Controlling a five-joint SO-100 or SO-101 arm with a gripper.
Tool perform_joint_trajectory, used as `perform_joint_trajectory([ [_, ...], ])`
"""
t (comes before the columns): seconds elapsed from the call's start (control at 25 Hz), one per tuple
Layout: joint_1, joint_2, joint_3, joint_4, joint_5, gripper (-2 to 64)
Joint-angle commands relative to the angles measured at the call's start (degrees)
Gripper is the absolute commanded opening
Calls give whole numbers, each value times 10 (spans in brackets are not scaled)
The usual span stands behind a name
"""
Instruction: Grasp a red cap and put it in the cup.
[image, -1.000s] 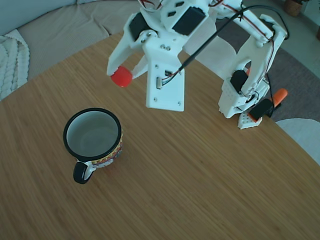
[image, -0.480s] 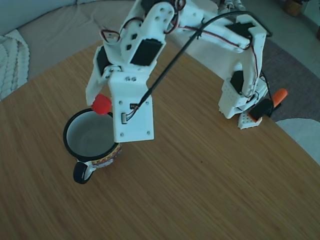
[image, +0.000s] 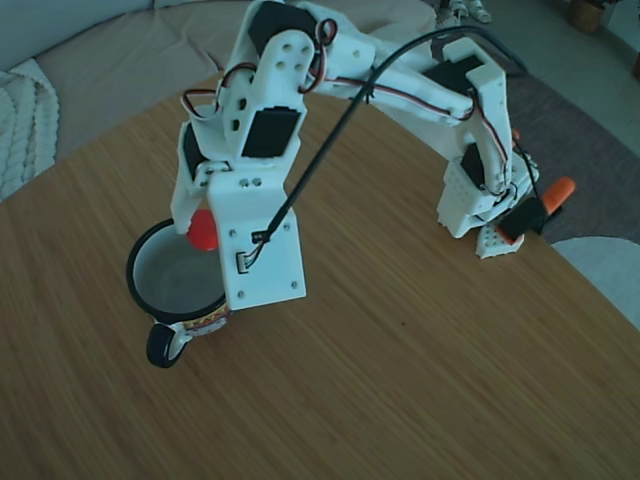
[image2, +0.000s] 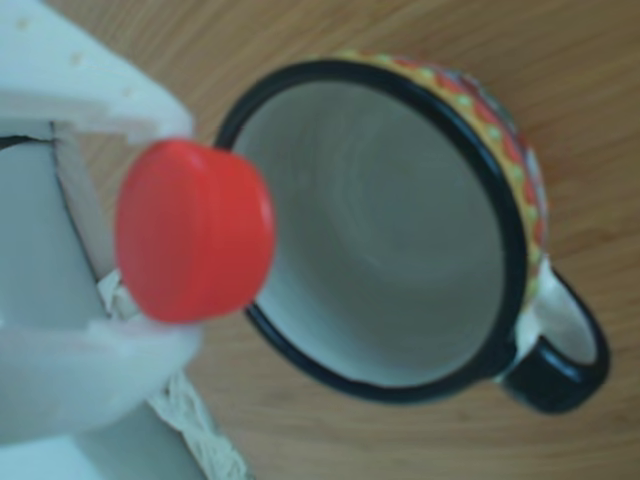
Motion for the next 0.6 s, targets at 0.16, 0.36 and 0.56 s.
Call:
perform_joint_trajectory([
  [0.16, -9, -2, -35, -10, -2, -7],
  [0.36, -27, -29, -36, -11, 1, -7],
  [0.56, -52, -36, -38, -27, 2, -7],
])
